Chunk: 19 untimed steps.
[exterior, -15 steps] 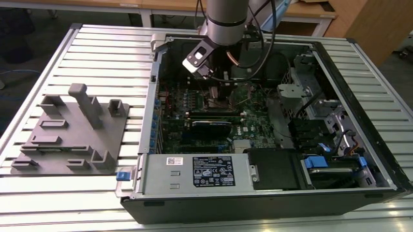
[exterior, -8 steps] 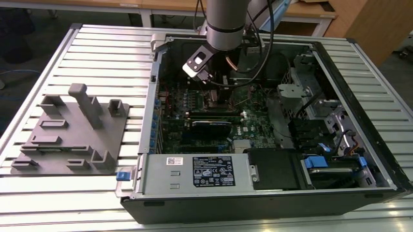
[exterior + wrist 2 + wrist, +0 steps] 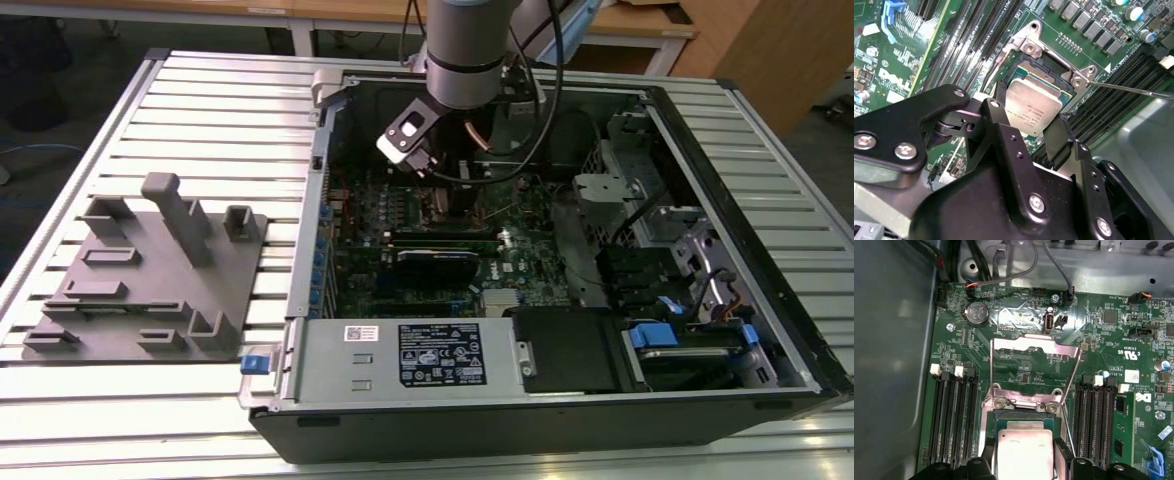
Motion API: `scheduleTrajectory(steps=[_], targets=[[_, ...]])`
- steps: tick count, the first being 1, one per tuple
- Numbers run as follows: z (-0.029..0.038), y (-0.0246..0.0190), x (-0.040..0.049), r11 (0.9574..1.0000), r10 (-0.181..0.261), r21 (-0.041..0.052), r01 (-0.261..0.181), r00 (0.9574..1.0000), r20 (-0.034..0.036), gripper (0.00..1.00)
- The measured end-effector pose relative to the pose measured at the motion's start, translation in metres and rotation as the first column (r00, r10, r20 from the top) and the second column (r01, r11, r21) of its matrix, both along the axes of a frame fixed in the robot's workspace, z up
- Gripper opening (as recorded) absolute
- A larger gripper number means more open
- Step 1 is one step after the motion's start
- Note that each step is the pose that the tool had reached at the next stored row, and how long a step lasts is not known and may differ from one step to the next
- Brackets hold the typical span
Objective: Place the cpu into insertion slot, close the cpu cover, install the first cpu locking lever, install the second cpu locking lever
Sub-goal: 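Place the cpu into insertion slot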
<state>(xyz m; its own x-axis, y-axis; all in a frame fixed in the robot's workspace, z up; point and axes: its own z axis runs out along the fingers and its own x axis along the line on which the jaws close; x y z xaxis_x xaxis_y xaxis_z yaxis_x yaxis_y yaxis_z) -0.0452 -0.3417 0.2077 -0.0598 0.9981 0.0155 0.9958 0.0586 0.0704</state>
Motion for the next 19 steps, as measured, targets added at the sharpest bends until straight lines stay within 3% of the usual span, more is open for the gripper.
scheduleTrajectory(steps=[8, 13, 19], targets=[[-0.0024, 0.0000, -0.0013, 0.9998, -0.018, 0.0017, 0.018, 0.9998, 0.0002, 0.54], [-0.0088, 0.0008, -0.0030, 0.9998, -0.018, 0.0017, 0.018, 0.9998, 0.0021, 0.54], [-0.0112, 0.0007, -0.0031, 0.9998, -0.021, 0.0019, 0.021, 0.9998, 0.0043, 0.54]])
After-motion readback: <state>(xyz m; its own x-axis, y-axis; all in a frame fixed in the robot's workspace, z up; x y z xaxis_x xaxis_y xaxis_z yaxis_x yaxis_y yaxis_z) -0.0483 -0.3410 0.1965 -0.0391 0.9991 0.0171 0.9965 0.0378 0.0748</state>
